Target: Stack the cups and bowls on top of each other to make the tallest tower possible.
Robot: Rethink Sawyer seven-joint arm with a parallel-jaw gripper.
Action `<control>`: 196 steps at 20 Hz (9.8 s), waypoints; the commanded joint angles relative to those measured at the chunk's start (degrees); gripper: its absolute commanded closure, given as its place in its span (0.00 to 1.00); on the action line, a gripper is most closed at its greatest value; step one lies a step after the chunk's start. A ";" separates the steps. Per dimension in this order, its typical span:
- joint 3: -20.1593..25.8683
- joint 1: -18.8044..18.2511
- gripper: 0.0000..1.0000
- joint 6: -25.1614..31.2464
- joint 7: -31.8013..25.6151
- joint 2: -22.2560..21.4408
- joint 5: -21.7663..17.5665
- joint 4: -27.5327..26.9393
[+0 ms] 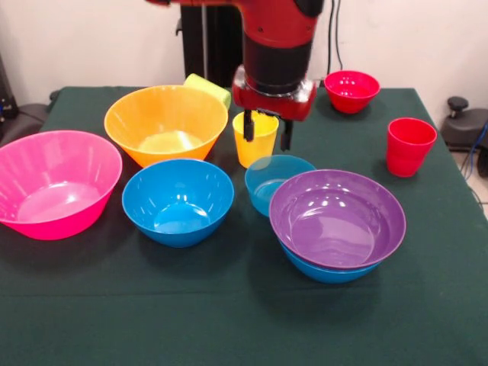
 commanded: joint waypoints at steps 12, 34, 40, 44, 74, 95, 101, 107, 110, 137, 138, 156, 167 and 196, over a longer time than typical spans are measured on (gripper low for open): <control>-2.92 2.72 0.00 -11.69 -0.83 10.19 -5.84 -1.92; -1.02 1.63 0.00 -5.92 -2.48 3.26 -2.36 1.81; -1.67 1.27 0.00 -6.03 -2.80 4.74 -3.30 1.36; -1.50 0.58 0.00 -6.23 -3.52 5.34 -3.60 1.17; -3.95 0.17 0.00 -15.34 -0.90 12.48 -8.92 0.26; -8.46 3.17 1.00 -21.35 1.50 15.82 -9.23 -0.46; -8.57 3.50 1.00 -20.32 0.97 15.57 -8.51 -0.68; -7.87 3.28 1.00 -18.33 0.11 14.49 -7.66 -0.70; -7.34 3.43 1.00 -16.17 -0.19 13.49 -6.60 -0.82; -5.19 8.41 1.00 -2.39 -0.05 0.09 3.25 1.75; -4.95 8.21 1.00 -2.23 -0.28 -0.02 3.53 1.92; -3.42 5.59 1.00 3.75 -3.43 -11.78 8.82 12.66; -3.18 6.30 1.00 5.81 -1.39 -16.37 13.20 14.34; -6.86 13.46 1.00 1.89 4.13 8.10 12.96 -13.52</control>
